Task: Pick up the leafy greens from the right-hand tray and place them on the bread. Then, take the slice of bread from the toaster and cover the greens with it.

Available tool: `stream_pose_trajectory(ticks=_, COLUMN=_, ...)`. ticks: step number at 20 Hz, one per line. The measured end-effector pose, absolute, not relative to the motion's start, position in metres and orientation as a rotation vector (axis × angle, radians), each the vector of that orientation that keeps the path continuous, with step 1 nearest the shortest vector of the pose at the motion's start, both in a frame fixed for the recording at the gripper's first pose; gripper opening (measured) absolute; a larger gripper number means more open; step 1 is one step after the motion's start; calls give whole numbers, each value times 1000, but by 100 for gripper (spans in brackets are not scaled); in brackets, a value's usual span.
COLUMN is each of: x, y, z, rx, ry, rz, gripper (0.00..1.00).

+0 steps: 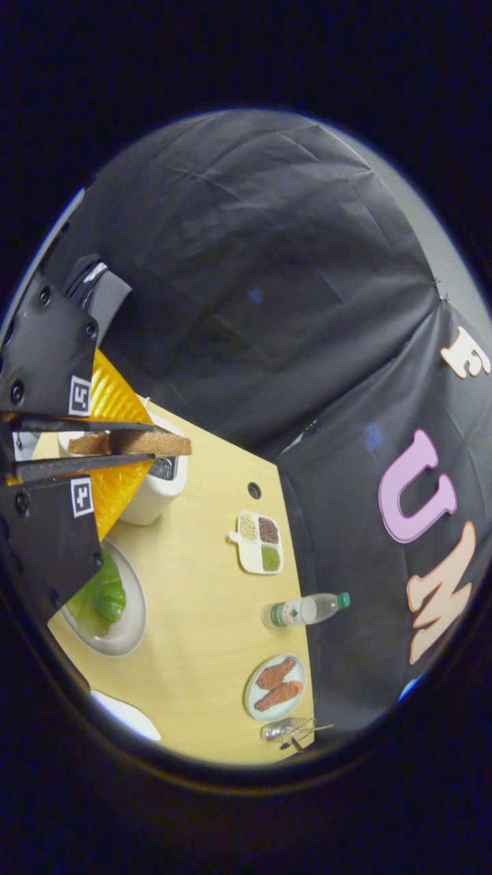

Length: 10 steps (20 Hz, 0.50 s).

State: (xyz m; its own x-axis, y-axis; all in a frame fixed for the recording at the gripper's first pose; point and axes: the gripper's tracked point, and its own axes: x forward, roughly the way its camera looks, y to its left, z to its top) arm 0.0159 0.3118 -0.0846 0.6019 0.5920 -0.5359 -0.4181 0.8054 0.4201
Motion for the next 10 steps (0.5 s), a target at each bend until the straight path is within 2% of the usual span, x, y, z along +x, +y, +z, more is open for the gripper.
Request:
stream_pose_trajectory(ticks=5, x=19, y=247, z=-96, rx=351, ry=705, rz=515, gripper=18)
stream_pose_trajectory(ticks=10, x=17, y=200, z=-135, rx=454, ry=758, rz=407, gripper=18)
